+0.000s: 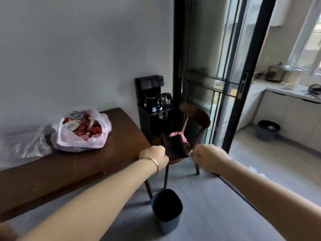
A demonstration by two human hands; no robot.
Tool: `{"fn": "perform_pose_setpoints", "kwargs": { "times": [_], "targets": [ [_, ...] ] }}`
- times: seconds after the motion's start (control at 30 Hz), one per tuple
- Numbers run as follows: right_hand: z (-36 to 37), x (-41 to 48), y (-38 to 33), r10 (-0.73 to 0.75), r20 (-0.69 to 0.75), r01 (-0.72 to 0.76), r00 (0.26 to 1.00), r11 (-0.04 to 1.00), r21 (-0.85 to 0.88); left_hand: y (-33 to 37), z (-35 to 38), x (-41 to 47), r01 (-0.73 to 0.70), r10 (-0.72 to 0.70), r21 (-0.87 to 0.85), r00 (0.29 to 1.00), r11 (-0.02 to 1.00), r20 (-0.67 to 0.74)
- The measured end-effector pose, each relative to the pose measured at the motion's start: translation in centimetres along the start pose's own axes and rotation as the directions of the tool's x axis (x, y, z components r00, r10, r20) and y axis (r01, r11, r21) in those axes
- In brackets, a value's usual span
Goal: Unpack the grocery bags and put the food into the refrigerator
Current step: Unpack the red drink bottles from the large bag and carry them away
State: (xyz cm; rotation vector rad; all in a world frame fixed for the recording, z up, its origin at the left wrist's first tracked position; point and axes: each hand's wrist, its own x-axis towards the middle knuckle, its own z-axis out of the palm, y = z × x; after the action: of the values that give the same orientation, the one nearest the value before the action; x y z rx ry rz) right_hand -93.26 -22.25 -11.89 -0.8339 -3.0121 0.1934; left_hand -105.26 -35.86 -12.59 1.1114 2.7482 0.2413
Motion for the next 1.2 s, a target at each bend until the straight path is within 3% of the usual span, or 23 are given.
{"fn": "perform_pose_setpoints", "kwargs": {
  "times": [0.3, 0.5, 0.7, 0.93, 1.03, 1.13, 1.2],
  "targets": [
    [4.3, 17.9, -18.8, -0.326, 0.077, 0.316, 0.942, 0.941, 0.118, -22.0, -3.6, 5.7, 0.323, -0.325, -0.033, 0.945, 0.946, -0.04],
    [7.7, 31.1, -28.3, -0.487, 0.092, 0.478, 0.869, 0.872, 0.103, -31.7, -4.1, 13.5, 0.475, -0.48, -0.073, 0.875, 0.877, -0.061],
    [9.5, 41.7, -37.1, -0.576, 0.214, 0.576, 0.789, 0.815, 0.069, -39.4, -5.4, 20.2, 0.556, -0.558, -0.073, 0.83, 0.828, 0.004],
    [15.6, 49.3, -43.8, -0.559, 0.341, 0.541, 0.756, 0.827, 0.155, -49.1, -2.9, 26.3, 0.528, -0.527, -0.059, 0.849, 0.847, 0.025],
    [18.4, 51.9, -45.6, -0.563, 0.35, 0.554, 0.749, 0.821, 0.135, -53.0, -1.3, 29.9, 0.42, -0.421, -0.045, 0.907, 0.907, -0.015],
    [20.8, 54.7, -47.1, -0.567, 0.357, 0.585, 0.742, 0.808, 0.069, -56.4, -0.2, 34.2, 0.313, -0.312, -0.022, 0.949, 0.949, 0.034],
    [21.5, 55.9, -48.2, -0.469, 0.378, 0.489, 0.798, 0.871, 0.05, -57.9, 0.8, 36.9, 0.289, -0.289, 0.011, 0.952, 0.957, 0.106]
  ]
}}
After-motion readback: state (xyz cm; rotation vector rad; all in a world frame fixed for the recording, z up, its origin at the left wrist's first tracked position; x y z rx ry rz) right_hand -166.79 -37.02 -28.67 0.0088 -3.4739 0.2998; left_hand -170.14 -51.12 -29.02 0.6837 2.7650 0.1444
